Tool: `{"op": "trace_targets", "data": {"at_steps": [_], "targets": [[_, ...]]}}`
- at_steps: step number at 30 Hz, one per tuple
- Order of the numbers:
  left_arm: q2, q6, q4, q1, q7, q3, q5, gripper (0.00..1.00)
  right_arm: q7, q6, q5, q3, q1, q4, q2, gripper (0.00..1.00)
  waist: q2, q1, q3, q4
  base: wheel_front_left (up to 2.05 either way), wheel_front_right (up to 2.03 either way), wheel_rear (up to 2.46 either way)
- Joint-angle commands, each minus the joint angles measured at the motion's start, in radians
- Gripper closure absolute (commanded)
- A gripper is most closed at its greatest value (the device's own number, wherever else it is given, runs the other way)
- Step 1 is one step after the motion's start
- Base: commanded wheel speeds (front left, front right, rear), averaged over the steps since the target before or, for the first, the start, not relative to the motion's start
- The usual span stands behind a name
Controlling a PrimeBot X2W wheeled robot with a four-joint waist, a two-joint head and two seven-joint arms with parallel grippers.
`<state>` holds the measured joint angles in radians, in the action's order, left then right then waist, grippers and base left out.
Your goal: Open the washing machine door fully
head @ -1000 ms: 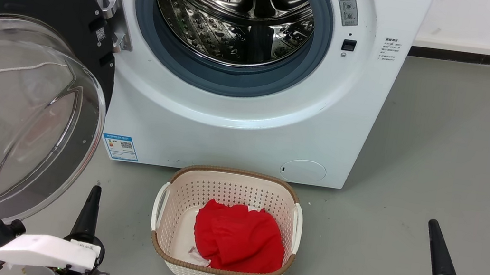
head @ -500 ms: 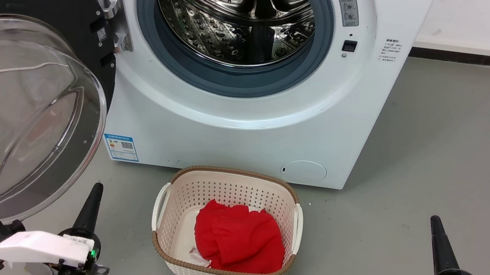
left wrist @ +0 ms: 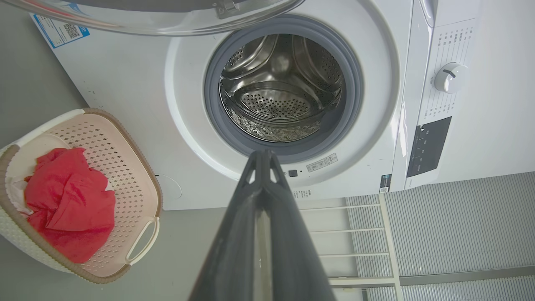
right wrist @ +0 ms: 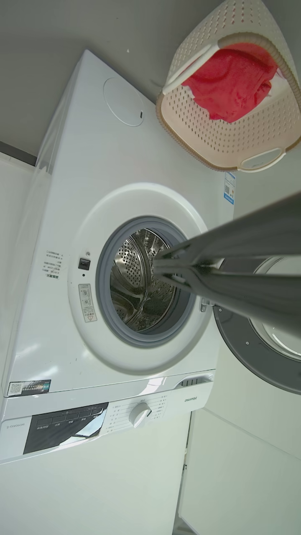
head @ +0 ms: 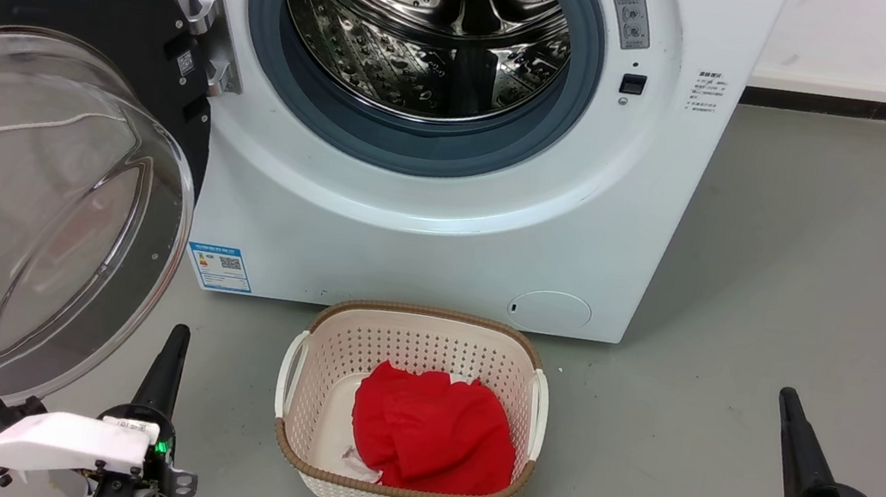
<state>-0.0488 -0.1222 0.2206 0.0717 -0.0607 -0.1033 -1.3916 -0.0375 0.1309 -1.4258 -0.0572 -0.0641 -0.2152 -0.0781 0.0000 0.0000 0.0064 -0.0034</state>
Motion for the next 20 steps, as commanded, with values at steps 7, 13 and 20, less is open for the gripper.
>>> {"op": "trace_targets", "data": {"at_steps": [7,13,20], "targets": [[-0.002,-0.006,0.006,0.024,-0.019,-0.006,-0.068,1.0,-0.015,0.0,-0.069,-0.009,-0.029,-0.007,-0.001,1.0,0.0,0.0,-0.001,0.001,0.0,0.0,0.0],[-0.002,-0.009,0.015,0.034,-0.034,-0.009,-0.13,1.0,-0.03,0.0,-0.129,-0.014,-0.038,-0.016,0.001,1.0,0.0,0.0,-0.002,0.002,0.0,0.0,0.0],[-0.002,-0.009,0.021,0.04,-0.046,-0.011,-0.182,1.0,-0.043,0.0,-0.177,-0.019,-0.045,-0.024,0.003,1.0,0.0,0.0,-0.002,0.003,0.0,0.0,0.0]]}}
